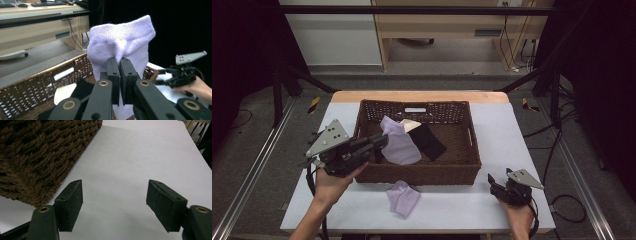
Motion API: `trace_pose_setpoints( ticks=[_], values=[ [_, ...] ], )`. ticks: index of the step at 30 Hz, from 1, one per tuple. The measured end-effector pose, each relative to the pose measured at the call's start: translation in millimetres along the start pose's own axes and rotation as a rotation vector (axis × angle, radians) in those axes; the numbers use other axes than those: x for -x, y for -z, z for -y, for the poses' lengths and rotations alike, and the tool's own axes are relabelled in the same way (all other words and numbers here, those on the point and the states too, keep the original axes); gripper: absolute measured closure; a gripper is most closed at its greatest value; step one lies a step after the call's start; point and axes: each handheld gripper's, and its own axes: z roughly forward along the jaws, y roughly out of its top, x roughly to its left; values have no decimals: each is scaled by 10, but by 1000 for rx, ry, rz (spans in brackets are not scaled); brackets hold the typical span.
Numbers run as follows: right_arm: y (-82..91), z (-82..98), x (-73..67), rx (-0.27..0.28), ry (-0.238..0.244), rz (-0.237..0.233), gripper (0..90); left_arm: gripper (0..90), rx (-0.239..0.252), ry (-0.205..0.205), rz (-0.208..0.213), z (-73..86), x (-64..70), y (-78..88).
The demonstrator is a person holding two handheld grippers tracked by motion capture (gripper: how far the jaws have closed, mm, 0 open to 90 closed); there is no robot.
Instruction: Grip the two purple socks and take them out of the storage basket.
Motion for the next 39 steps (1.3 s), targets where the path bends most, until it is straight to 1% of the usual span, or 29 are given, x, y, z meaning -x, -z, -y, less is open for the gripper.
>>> trace_pose_setpoints(
  ticks=[2, 6, 10, 13, 14, 15, 17, 19, 23, 28, 30, 33, 35, 37, 39],
  values=[
    [-1, -1, -2, -2, -5, 0, 298, 863, -12, -7, 9, 59, 48, 37],
    [0, 0, -1, 0, 0, 2, 298, 863, -37, -7, 36, 208, 132, 76],
    [1, 2, -3, 3, 5, 6, 297, 863, -81, -3, 55, 380, 178, 70],
    [2, 2, -4, 4, 6, 6, 298, 863, -117, 4, 57, 519, 197, 43],
    [2, 2, -5, 4, 7, 6, 297, 863, -142, 17, 63, 625, 202, 3],
    [2, 2, -5, 4, 7, 6, 297, 863, -142, 17, 63, 625, 202, 3],
    [2, 2, -5, 4, 8, 5, 298, 863, -175, 28, 66, 742, 205, -53],
    [3, 3, -6, 5, 9, 7, 298, 863, -203, 51, 73, 869, 208, -113],
    [0, 2, -8, 2, 11, 8, 298, 863, -272, 75, 79, 1107, 212, -229],
    [-3, 0, -14, -5, 11, 9, 297, 862, -347, 82, 72, 1347, 230, -360],
    [-4, 0, -17, -6, 17, 10, 297, 860, -382, 67, 57, 1435, 243, -425],
    [-5, 1, -21, -4, 24, 12, 297, 853, -402, 65, 41, 1508, 240, -494],
    [-4, 1, -23, -3, 23, 12, 297, 847, -418, 77, 38, 1558, 224, -542],
    [-7, 0, -22, -6, 22, 13, 294, 780, -421, 73, 22, 1590, 225, -563],
    [-8, 0, -22, -8, 24, 12, 289, 643, -414, 72, 12, 1608, 230, -566]
  ],
)
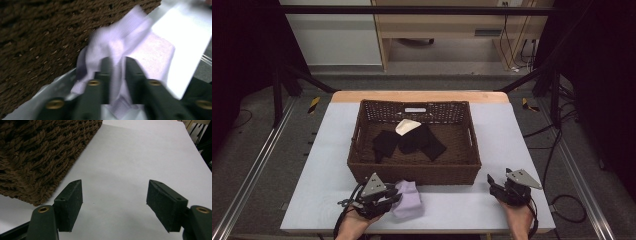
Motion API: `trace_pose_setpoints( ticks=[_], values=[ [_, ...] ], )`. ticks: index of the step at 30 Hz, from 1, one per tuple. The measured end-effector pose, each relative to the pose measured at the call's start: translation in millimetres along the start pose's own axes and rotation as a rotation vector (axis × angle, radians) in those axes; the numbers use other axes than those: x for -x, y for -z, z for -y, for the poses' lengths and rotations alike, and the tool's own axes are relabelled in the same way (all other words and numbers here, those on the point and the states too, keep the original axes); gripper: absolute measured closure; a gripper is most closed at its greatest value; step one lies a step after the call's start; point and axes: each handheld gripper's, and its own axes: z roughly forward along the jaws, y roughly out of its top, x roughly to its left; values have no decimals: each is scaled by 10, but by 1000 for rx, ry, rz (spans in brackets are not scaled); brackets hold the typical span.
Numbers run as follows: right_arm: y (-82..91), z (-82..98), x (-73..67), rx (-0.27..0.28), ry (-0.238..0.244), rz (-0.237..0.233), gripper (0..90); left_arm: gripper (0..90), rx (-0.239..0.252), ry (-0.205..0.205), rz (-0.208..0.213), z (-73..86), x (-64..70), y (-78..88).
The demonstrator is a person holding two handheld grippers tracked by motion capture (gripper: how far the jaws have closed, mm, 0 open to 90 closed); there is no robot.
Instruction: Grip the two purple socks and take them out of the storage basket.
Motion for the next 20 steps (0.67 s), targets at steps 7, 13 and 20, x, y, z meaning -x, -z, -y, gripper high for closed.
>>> trace_pose_setpoints(
  ticks=[7, 13, 20],
  values=[
    [-2, -2, 3, -2, -5, 1, 272, 489, 66, 37, -43, 38, -91, 195],
    [6, -1, 8, 3, -13, 7, 257, 463, 76, 52, -100, 168, -258, 355],
    [23, -3, 18, 13, -31, 13, 228, 397, 95, 62, -175, 306, -428, 519]
  ],
)
